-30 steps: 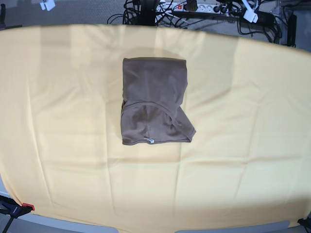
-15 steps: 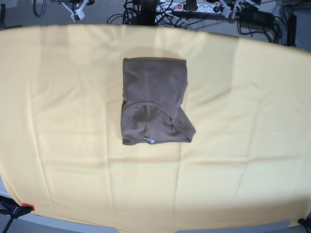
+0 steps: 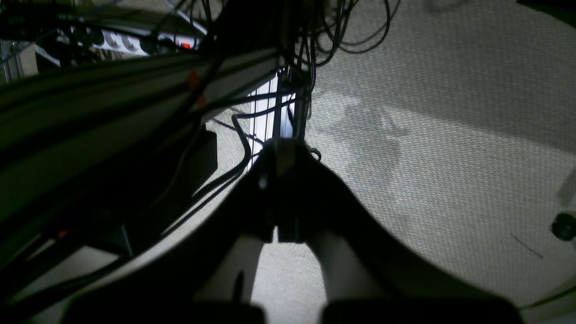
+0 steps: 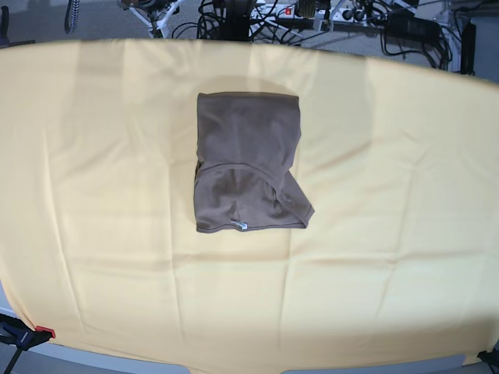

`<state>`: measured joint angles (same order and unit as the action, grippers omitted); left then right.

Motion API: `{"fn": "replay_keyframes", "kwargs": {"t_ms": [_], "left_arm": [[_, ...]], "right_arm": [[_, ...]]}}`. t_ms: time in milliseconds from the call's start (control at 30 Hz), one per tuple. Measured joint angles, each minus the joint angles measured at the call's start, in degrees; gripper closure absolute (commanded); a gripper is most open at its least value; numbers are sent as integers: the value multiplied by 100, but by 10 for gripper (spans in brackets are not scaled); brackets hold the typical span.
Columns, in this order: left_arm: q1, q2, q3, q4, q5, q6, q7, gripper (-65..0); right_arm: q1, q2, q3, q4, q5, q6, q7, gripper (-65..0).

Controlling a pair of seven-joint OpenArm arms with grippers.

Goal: Fold the T-shirt properly

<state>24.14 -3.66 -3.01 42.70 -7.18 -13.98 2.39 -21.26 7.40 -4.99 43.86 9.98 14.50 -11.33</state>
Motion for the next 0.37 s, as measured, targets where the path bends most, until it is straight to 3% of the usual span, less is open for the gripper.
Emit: {"fn": "replay_keyframes", "kwargs": {"t_ms": [133,267,367], "left_arm": [[0,72,334,0,17,227,-11,0],[15,92,997,0,9,1252,-52,0],[33,116,1266,-55,-214,1622,-79,0]], "right_arm": [[-85,-94,-2,0,-46,-199,-4,0],[-173,-157,0,0,-527,-363,4,0],[-302,-234,-2,0,-595,-448,111,0]]}}
